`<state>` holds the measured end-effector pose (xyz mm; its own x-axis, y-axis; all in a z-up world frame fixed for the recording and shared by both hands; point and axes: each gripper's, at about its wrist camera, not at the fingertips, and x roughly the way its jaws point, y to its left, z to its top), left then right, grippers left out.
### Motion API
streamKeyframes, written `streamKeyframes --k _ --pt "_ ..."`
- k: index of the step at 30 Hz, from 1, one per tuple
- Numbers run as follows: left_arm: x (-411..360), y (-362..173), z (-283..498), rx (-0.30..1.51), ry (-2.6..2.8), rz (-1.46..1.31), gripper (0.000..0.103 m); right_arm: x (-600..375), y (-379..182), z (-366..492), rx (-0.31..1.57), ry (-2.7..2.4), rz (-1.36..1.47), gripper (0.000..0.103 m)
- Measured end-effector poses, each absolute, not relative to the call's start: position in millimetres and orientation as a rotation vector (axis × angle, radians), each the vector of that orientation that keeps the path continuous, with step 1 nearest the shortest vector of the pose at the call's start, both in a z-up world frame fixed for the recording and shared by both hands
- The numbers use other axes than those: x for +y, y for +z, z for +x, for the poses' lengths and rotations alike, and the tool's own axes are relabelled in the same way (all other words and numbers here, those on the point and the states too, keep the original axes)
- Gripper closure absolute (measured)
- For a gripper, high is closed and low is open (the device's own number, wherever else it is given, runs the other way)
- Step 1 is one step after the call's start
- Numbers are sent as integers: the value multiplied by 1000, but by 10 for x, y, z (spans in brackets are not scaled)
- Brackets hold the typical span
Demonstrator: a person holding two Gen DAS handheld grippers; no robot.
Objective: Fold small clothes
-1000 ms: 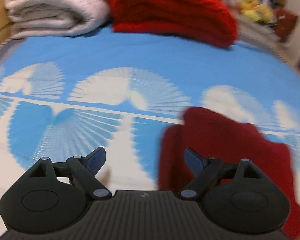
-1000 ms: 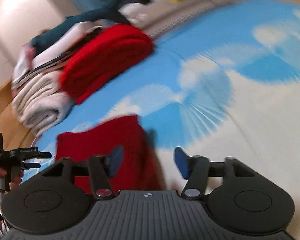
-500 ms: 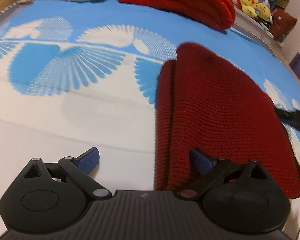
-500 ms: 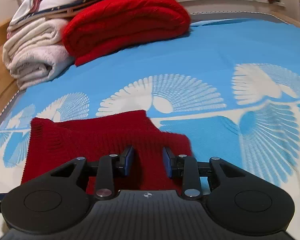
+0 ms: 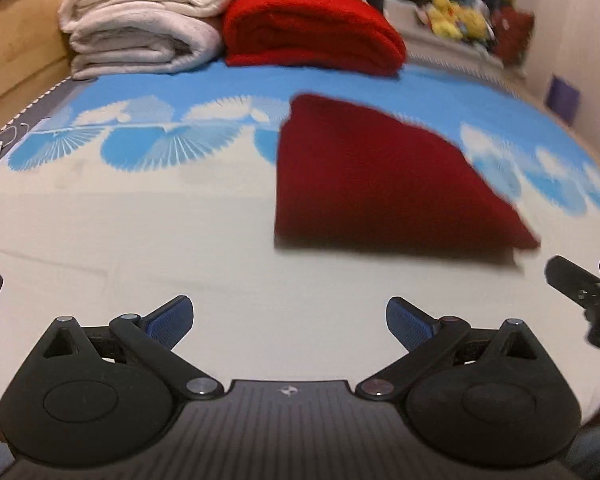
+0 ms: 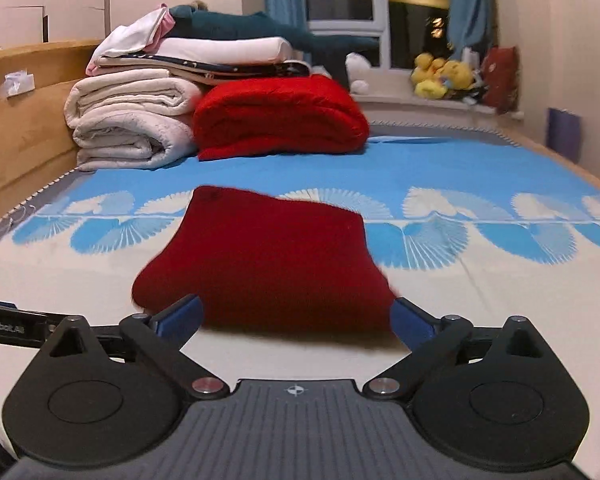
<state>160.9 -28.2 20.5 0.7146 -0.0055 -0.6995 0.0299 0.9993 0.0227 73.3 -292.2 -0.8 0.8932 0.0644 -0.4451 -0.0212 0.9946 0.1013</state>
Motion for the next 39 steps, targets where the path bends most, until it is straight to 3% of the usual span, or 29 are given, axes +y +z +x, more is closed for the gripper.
streamKeyframes --k 5,9,39 --pt "-298 -125 1519 727 1 96 0 -2787 -353 633 578 -23 38 3" --pt "-224 -313 1652 769 1 89 1 -2769 -396 673 543 -73 -20 3" --pt "-371 -321 1858 765 -40 81 1 -2785 -568 931 645 -62 26 3"
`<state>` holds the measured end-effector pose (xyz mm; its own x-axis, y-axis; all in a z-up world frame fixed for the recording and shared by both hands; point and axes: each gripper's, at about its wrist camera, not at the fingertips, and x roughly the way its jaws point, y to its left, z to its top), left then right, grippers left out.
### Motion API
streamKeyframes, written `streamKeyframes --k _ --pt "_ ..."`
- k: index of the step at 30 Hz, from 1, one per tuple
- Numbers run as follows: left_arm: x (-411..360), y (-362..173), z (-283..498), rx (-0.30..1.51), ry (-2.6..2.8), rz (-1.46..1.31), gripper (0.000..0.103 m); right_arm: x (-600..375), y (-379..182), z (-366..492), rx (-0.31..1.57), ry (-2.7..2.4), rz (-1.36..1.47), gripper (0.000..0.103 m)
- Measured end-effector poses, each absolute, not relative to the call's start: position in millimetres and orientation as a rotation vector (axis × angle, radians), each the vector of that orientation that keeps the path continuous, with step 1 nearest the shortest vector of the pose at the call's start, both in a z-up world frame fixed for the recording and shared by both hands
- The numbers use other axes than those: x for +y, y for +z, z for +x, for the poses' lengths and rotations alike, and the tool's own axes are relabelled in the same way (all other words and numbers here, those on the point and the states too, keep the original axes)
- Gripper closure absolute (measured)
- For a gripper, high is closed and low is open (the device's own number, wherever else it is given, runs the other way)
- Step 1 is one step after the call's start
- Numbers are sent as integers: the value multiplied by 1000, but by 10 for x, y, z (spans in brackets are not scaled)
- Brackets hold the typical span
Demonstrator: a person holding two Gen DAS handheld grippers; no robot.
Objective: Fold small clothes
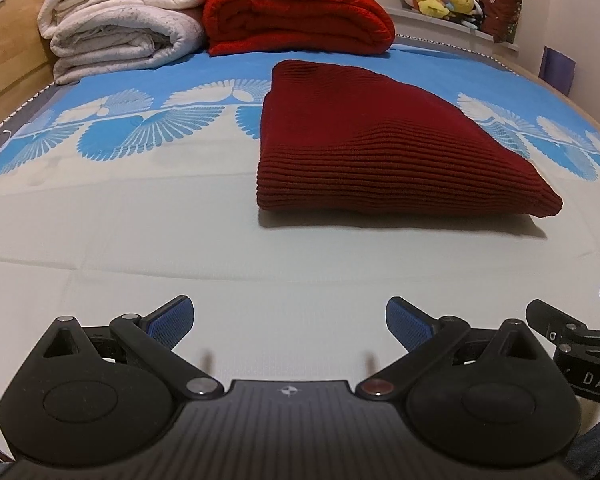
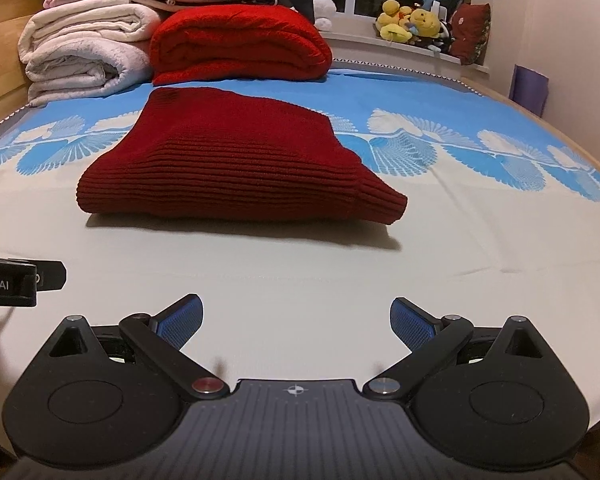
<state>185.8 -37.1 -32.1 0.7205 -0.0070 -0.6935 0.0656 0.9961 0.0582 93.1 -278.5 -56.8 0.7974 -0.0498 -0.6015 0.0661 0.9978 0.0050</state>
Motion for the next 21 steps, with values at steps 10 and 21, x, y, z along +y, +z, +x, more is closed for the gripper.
streamKeyframes --k 10,21 --pt "-395 -324 1851 765 -47 90 1 -2772 -560 935 645 -60 26 3" --pt "-416 -338 1851 768 -45 96 1 -2747 -556 918 640 -61 25 3"
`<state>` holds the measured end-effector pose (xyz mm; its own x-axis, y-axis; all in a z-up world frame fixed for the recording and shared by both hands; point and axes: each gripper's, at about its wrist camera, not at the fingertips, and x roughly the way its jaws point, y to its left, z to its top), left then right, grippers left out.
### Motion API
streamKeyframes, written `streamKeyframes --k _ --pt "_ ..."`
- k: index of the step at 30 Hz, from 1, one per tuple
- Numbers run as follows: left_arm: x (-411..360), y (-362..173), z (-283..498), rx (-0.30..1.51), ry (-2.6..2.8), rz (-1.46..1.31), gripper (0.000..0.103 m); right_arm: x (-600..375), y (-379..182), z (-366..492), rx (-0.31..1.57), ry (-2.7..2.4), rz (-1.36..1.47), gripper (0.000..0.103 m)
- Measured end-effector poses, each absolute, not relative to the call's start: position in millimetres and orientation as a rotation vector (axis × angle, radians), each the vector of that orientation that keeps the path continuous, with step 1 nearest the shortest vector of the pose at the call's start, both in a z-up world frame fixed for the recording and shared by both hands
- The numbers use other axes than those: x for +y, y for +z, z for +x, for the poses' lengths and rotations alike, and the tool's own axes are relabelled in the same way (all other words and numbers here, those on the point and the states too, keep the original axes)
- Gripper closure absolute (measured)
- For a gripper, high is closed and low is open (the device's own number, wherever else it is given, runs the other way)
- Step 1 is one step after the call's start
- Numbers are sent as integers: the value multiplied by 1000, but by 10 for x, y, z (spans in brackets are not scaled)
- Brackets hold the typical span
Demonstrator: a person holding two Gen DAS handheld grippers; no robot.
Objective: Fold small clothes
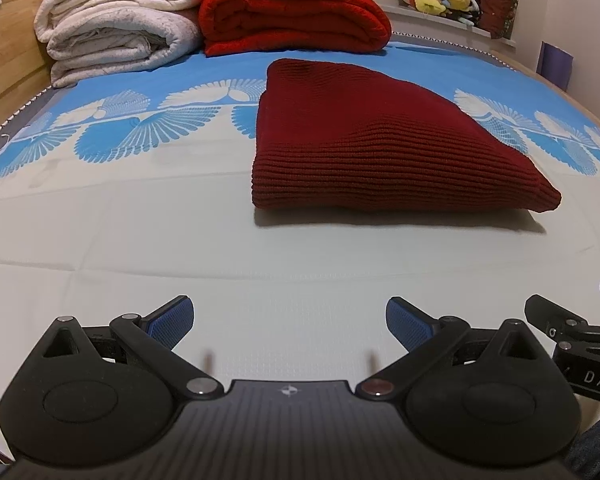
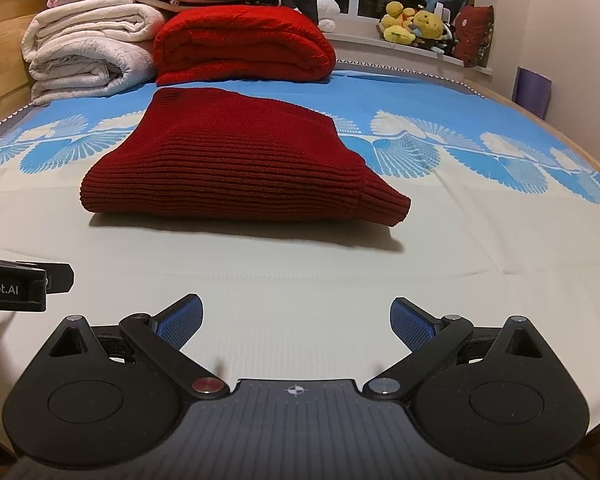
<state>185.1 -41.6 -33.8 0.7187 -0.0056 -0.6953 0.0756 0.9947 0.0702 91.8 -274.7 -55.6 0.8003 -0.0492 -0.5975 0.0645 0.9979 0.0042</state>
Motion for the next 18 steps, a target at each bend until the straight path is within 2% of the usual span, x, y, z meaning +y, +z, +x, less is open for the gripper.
streamKeyframes --k 18 --pt "-429 -342 1857 765 -42 101 1 -2709 -545 905 640 -58 28 3"
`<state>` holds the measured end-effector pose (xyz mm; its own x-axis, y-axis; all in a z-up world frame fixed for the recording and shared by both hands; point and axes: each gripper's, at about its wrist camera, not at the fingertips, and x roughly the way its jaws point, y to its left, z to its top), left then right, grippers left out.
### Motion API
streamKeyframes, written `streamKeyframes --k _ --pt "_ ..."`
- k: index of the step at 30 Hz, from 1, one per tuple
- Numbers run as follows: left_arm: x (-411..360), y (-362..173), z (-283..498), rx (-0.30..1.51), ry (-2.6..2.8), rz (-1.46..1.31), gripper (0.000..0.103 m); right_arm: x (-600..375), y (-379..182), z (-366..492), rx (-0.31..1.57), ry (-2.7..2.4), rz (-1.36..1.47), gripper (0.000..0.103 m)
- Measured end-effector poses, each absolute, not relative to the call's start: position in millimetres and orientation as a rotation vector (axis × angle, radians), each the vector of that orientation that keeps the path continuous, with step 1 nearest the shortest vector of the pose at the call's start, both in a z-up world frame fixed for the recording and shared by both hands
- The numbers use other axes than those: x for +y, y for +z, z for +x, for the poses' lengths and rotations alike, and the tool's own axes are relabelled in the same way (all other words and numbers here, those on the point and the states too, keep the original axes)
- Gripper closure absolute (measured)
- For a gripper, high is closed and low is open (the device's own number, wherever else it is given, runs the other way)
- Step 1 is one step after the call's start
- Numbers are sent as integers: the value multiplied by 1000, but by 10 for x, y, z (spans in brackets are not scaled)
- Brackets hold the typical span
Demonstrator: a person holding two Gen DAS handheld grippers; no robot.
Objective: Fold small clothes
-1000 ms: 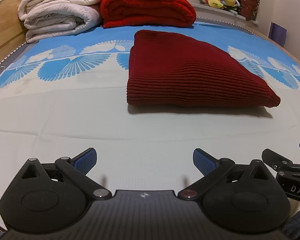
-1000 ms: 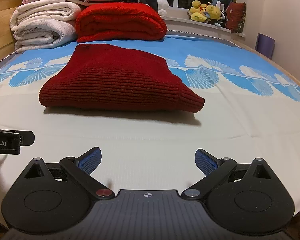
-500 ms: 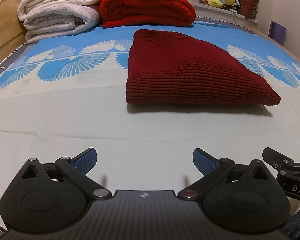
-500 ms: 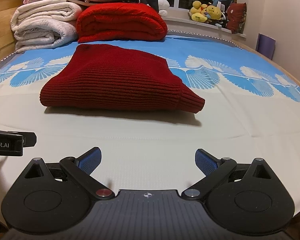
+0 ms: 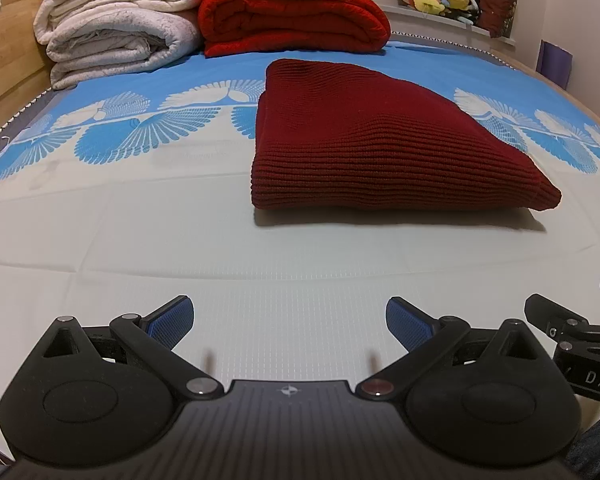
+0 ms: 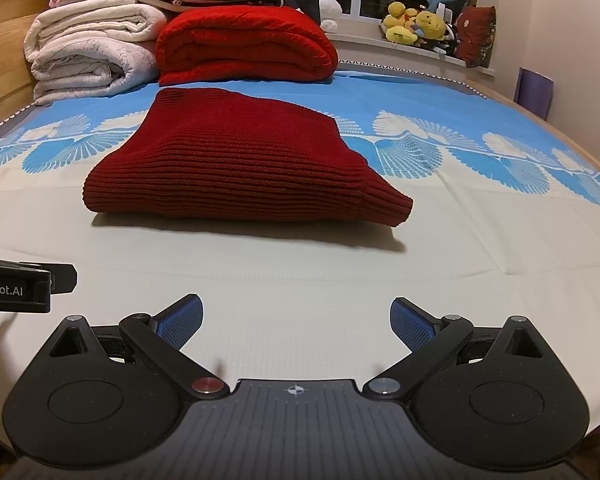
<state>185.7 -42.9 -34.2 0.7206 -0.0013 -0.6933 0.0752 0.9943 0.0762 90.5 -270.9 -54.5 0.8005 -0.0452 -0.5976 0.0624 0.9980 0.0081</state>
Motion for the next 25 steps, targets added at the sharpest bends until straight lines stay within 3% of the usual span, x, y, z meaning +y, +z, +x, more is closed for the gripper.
streamKeyframes --k 25 --pt "-447 -352 1849 769 -47 104 1 -2686 -532 898 640 -57 28 3"
